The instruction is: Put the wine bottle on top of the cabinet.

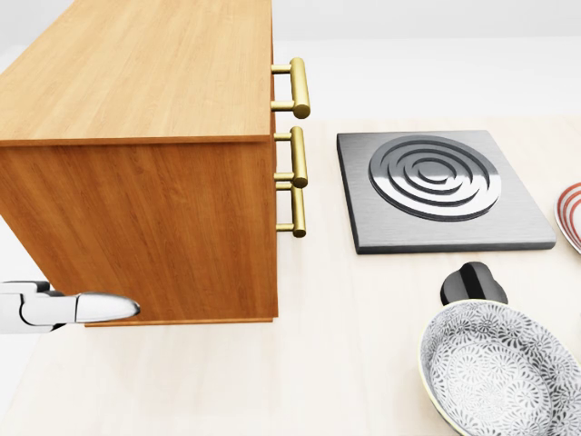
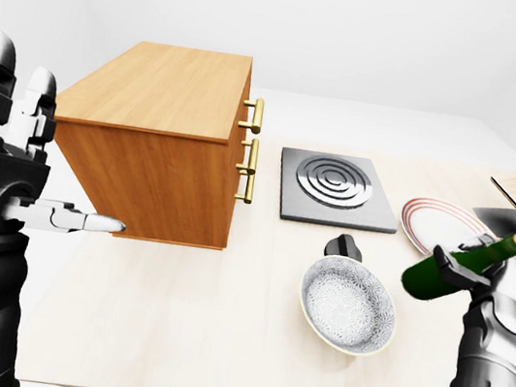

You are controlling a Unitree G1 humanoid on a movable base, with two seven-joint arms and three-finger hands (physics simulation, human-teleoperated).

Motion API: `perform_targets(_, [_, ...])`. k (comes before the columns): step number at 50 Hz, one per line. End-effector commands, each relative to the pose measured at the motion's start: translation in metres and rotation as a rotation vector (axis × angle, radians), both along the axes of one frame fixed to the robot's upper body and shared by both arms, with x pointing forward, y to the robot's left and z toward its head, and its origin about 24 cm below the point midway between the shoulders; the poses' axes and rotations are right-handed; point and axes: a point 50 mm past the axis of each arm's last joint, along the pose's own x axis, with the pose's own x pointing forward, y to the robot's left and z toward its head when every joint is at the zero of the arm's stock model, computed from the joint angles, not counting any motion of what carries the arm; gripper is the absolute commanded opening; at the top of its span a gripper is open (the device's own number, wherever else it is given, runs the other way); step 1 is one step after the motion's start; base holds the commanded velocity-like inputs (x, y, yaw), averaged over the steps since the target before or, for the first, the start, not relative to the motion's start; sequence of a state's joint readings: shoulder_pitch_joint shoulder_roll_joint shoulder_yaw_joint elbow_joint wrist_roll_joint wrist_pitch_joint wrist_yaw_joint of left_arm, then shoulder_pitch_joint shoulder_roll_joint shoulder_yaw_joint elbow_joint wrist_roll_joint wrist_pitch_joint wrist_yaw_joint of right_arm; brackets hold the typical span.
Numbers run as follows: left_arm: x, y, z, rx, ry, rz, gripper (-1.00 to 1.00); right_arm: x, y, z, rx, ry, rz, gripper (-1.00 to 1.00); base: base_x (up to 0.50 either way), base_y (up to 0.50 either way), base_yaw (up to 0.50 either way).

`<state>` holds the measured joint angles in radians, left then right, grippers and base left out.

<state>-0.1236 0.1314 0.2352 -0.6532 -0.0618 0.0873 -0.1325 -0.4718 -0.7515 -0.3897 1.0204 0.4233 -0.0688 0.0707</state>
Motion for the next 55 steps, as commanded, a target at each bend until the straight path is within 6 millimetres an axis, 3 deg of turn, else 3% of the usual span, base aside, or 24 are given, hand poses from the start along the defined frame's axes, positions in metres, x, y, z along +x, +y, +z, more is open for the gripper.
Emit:
perform_targets(1, [-0.001,-0.001,0.002,0.004,-0.011,-0.004,1.00,0.002,0.004,0.081,-0.152,-0.209,0.032,-0.89,0.00,0.00,0.00])
perform_targets(2, [-0.001,-0.002,0.002,0.004,-0.011,-0.004,1.00,0.002,0.005,0.083,-0.159,-0.217,0.033,-0.89,0.00,0.00,0.00])
perform_targets(3, [-0.002,-0.002,0.003,0.003,-0.015,-0.007,1.00,0.000,0.011,0.111,-0.223,-0.311,0.054,-0.88,0.00,0.00,0.00])
perform_targets(8, [-0.002,-0.002,0.005,0.005,-0.024,-0.007,1.00,-0.010,0.036,0.182,-0.401,-0.553,0.116,-0.89,0.00,0.00,0.00])
perform_targets(17, [-0.004,-0.003,0.008,0.006,-0.045,-0.009,1.00,-0.023,0.089,0.268,-0.566,-0.880,0.240,-0.89,0.00,0.00,0.00])
perform_targets(23, [-0.004,-0.003,0.007,0.006,-0.040,-0.010,1.00,-0.021,0.123,0.294,-0.608,-0.996,0.332,-0.89,0.00,0.00,0.00])
perform_targets(31, [-0.004,-0.003,0.010,0.008,-0.051,-0.009,1.00,0.003,0.180,0.330,-0.647,-1.093,0.486,-0.89,0.00,0.00,0.00])
perform_targets(33, [-0.005,-0.003,0.011,0.009,-0.055,-0.010,1.00,0.006,0.185,0.334,-0.649,-1.097,0.501,-0.88,0.00,0.00,0.00])
perform_targets(40, [-0.005,-0.001,0.015,0.008,-0.075,-0.006,1.00,0.050,0.234,0.355,-0.578,-1.031,0.644,-0.88,0.00,0.00,0.00])
perform_targets(41, [-0.005,-0.002,0.015,0.011,-0.077,-0.008,1.00,0.062,0.249,0.359,-0.545,-1.000,0.704,-0.88,0.00,0.00,0.00])
perform_targets(47, [-0.006,-0.003,0.018,0.013,-0.091,-0.012,1.00,0.088,0.286,0.361,-0.503,-0.886,0.812,-0.88,0.00,0.00,0.00])
perform_targets(55, [-0.007,-0.002,0.019,0.014,-0.096,-0.010,1.00,0.099,0.320,0.364,-0.470,-0.813,0.896,-0.89,0.00,0.00,0.00])
